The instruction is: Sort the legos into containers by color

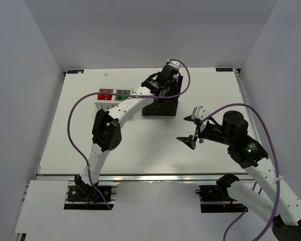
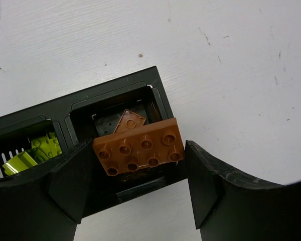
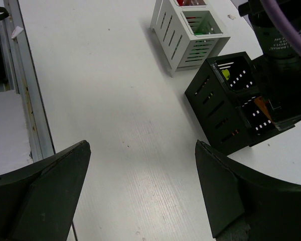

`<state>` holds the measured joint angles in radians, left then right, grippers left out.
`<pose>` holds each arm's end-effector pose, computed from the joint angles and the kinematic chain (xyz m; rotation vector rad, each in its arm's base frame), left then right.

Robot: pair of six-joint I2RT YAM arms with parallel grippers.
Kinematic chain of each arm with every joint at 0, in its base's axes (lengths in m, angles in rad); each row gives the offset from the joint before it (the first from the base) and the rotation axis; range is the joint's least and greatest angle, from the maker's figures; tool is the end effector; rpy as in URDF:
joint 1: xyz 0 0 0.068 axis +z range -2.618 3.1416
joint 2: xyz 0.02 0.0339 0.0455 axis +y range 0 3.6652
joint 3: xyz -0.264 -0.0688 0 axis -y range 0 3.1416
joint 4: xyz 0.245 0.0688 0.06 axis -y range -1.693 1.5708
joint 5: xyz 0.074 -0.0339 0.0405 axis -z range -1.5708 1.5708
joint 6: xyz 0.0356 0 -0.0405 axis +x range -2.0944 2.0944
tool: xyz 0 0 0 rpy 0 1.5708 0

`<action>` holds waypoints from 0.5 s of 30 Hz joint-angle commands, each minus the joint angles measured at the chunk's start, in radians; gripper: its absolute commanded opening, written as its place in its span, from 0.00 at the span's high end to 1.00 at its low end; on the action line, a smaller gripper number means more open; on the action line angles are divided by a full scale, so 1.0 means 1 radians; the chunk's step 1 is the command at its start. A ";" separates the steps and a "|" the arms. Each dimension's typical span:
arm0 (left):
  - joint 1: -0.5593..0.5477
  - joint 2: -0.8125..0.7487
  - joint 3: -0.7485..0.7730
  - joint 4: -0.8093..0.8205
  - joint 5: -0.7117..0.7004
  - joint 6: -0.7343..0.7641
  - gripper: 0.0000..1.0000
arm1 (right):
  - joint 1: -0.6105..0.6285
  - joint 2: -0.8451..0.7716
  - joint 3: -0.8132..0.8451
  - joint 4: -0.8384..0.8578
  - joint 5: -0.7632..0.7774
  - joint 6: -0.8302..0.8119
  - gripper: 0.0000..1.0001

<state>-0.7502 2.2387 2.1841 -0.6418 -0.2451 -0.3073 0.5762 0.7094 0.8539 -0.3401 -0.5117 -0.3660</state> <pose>0.3824 -0.3446 0.2977 0.3687 2.2285 -0.2918 0.1218 0.0999 0.3597 -1.1230 1.3810 0.6026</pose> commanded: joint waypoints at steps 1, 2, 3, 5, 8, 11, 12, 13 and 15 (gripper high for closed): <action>0.006 -0.014 0.039 0.019 -0.022 0.013 0.51 | -0.001 -0.007 -0.009 0.038 -0.014 0.009 0.11; 0.008 -0.013 0.039 0.018 -0.022 0.011 0.50 | -0.001 -0.008 -0.007 0.038 -0.014 0.009 0.11; 0.011 -0.010 0.039 0.018 -0.023 0.011 0.48 | -0.002 -0.008 -0.007 0.038 -0.016 0.009 0.11; 0.018 -0.004 0.039 0.021 -0.020 0.007 0.47 | -0.002 -0.008 -0.007 0.039 -0.016 0.007 0.11; 0.020 0.010 0.040 0.024 -0.010 0.005 0.44 | -0.001 -0.008 -0.010 0.041 -0.017 0.007 0.11; 0.020 0.015 0.042 0.024 -0.005 0.005 0.37 | -0.001 -0.008 -0.010 0.041 -0.017 0.006 0.11; 0.020 0.016 0.042 0.022 -0.006 0.004 0.35 | -0.001 -0.010 -0.012 0.041 -0.017 0.006 0.11; 0.020 0.015 0.043 0.022 -0.008 0.004 0.34 | -0.001 -0.010 -0.012 0.041 -0.017 0.006 0.11; 0.020 0.015 0.045 0.019 -0.010 0.004 0.31 | -0.001 -0.008 -0.012 0.041 -0.019 0.006 0.10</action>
<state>-0.7341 2.2665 2.1876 -0.6418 -0.2504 -0.3046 0.5762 0.7086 0.8524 -0.3397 -0.5198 -0.3664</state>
